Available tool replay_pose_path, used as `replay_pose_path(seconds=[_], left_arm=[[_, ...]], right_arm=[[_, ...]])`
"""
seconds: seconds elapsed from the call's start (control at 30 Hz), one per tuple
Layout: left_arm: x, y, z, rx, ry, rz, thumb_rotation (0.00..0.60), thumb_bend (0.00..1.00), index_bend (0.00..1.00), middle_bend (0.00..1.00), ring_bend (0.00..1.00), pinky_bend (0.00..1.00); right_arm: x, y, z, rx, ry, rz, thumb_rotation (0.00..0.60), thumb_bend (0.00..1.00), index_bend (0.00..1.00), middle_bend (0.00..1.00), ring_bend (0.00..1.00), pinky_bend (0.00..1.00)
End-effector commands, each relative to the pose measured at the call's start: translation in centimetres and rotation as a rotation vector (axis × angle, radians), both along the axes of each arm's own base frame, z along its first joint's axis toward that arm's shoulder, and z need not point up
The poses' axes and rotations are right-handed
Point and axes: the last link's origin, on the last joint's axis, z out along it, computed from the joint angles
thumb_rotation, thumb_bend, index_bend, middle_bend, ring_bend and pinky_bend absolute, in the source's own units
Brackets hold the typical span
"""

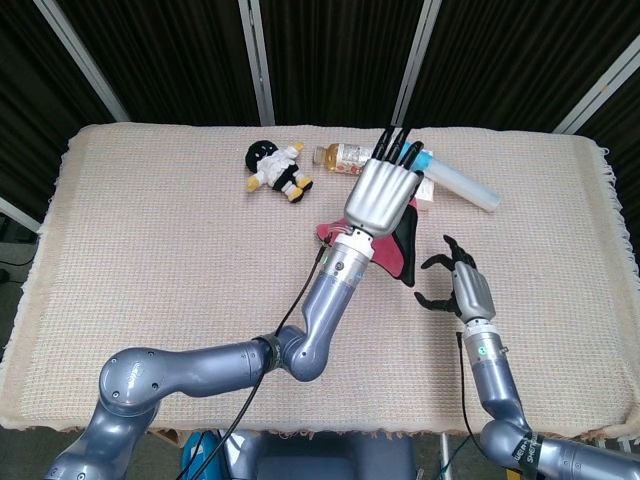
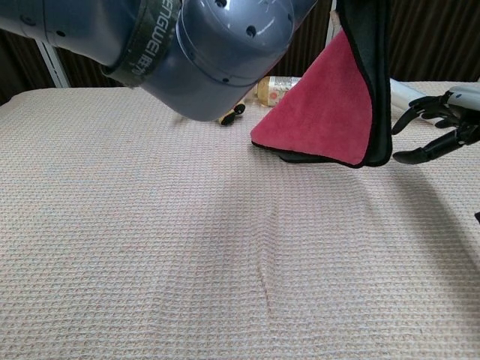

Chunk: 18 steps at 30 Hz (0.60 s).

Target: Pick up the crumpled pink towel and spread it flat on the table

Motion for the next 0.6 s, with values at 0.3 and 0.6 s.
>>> replay_pose_path(seconds=[0.3,0.6], left_arm=[[0.1,-0.2,-0.5,-0.009,-0.012,0.006,0.6,0.56,0.64,0.17,0.0,0.0],[-0.3,-0.6,-0.9,-0.014,-0.002,0.0,0.6,0.56,0.64,0.17,0.0,0.0]], right_arm=[[1.9,-0.8,-1.4,0.012,-0.03,-0.015,0.6,0.23,0.42,0.03,0.0,0.0],[2.1,-1.9,-2.5,0.02,-0.046,-0.052,0.6,0.23,0.52,0.1,0.0,0.0]])
